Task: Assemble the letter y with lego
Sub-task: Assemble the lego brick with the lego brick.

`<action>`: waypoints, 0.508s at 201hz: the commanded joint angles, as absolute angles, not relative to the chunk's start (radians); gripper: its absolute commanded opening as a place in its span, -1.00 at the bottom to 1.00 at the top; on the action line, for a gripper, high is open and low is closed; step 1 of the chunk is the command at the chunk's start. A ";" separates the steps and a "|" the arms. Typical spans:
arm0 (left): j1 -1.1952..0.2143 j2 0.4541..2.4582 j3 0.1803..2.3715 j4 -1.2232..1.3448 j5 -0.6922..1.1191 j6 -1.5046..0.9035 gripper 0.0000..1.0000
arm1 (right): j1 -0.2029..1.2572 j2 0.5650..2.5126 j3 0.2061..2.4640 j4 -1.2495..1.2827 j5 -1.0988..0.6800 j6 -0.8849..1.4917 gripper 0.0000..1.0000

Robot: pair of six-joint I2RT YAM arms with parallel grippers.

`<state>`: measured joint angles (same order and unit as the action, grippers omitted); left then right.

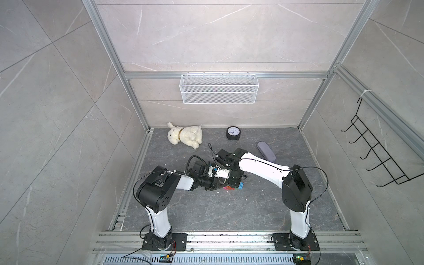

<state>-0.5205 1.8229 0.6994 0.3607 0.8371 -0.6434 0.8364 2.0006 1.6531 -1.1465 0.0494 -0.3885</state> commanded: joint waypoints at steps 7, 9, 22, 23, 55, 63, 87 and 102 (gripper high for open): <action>-0.549 1.891 0.652 0.144 0.622 -0.584 -0.18 | 0.859 2.108 1.586 -1.089 0.103 -0.372 -0.39; -0.549 1.891 0.652 0.144 0.622 -0.583 -0.18 | 0.860 2.108 1.585 -1.088 0.103 -0.373 -0.39; -0.549 1.892 0.651 0.144 0.622 -0.584 -0.18 | 0.860 2.105 1.587 -1.085 0.099 -0.387 -0.39; -0.549 1.892 0.652 0.144 0.622 -0.583 -0.18 | 0.860 2.105 1.586 -1.085 0.099 -0.388 -0.39; -0.548 1.891 0.650 0.143 0.621 -0.584 -0.18 | 0.865 2.108 1.595 -1.096 0.094 -0.407 -0.39; -0.549 1.891 0.650 0.143 0.621 -0.584 -0.18 | 0.867 2.108 1.596 -1.098 0.101 -0.411 -0.39; -0.549 1.892 0.652 0.142 0.620 -0.584 -0.18 | 0.869 2.116 1.604 -1.113 0.129 -0.400 -0.39; -0.549 1.892 0.652 0.140 0.621 -0.584 -0.18 | 0.869 2.125 1.612 -1.123 0.140 -0.383 -0.39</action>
